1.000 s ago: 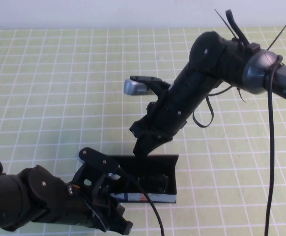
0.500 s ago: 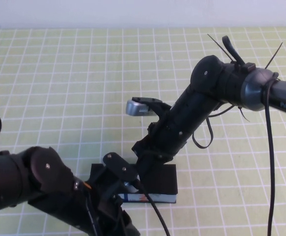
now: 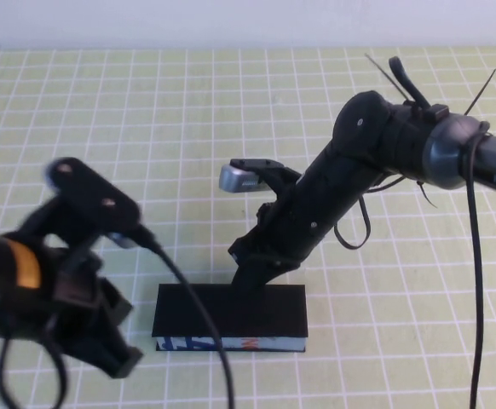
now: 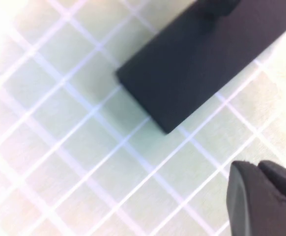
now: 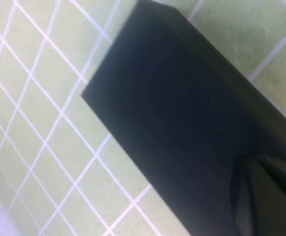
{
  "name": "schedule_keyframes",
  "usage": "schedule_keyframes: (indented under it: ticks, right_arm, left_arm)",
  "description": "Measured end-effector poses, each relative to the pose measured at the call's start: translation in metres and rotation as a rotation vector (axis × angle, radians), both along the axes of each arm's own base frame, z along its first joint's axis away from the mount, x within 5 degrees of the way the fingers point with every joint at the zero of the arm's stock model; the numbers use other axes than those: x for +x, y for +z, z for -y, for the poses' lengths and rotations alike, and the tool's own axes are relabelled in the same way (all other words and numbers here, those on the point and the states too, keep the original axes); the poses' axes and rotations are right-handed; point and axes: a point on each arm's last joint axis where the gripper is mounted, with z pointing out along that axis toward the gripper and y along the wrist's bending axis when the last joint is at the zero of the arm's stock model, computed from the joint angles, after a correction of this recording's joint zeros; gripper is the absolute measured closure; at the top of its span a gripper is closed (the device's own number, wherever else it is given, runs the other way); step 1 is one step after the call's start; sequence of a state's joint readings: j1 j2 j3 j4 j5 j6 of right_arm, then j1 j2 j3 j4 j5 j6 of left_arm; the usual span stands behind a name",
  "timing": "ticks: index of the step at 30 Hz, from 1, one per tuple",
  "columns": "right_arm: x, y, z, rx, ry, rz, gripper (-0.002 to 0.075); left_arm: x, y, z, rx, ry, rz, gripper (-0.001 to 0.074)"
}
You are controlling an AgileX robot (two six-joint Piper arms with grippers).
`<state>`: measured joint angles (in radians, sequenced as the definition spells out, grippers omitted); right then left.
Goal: Return glasses to glasses case
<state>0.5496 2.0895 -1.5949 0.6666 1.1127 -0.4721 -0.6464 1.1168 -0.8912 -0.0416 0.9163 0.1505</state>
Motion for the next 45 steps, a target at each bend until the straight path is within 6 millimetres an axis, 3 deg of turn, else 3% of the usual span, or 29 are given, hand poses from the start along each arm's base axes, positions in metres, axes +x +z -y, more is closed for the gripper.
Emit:
schedule_keyframes:
  ticks: [6,13,19,25,28,32,37,42,45]
  right_arm:
    - [-0.007,0.039,0.006,0.033,0.018,0.105,0.0743]
    - [-0.025,0.113,0.029,0.012,0.048,0.360,0.0743]
    - [-0.062,0.190,0.070,-0.055,-0.007,0.620,0.0743]
    - [-0.116,0.234,0.116,-0.072,-0.129,0.774,0.0743]
    - [-0.147,0.237,0.135,-0.033,-0.164,0.824,0.0743]
    - [-0.186,0.224,0.161,0.020,-0.222,0.902,0.0743]
    - [-0.224,0.183,0.187,0.077,-0.286,0.989,0.0743]
    - [-0.242,0.130,0.199,0.122,-0.341,0.990,0.0743]
    - [-0.250,0.112,0.203,0.210,-0.417,1.008,0.0743]
  left_arm:
    - [-0.039,0.041,-0.036,-0.062,0.055,0.141,0.0738]
    - [-0.095,0.078,-0.071,-0.355,0.108,0.291,0.0738]
    - [-0.127,0.089,-0.094,-0.473,0.110,0.388,0.0738]
    - [-0.151,0.096,-0.108,-0.592,0.096,0.460,0.0738]
    - [-0.158,0.097,-0.114,-0.617,0.093,0.489,0.0738]
    - [-0.165,0.097,-0.119,-0.628,0.083,0.525,0.0738]
    - [-0.165,0.097,-0.121,-0.614,0.087,0.542,0.0738]
    - [-0.164,0.097,-0.121,-0.609,0.088,0.547,0.0738]
    - [-0.164,0.097,-0.121,-0.609,0.088,0.547,0.0738]
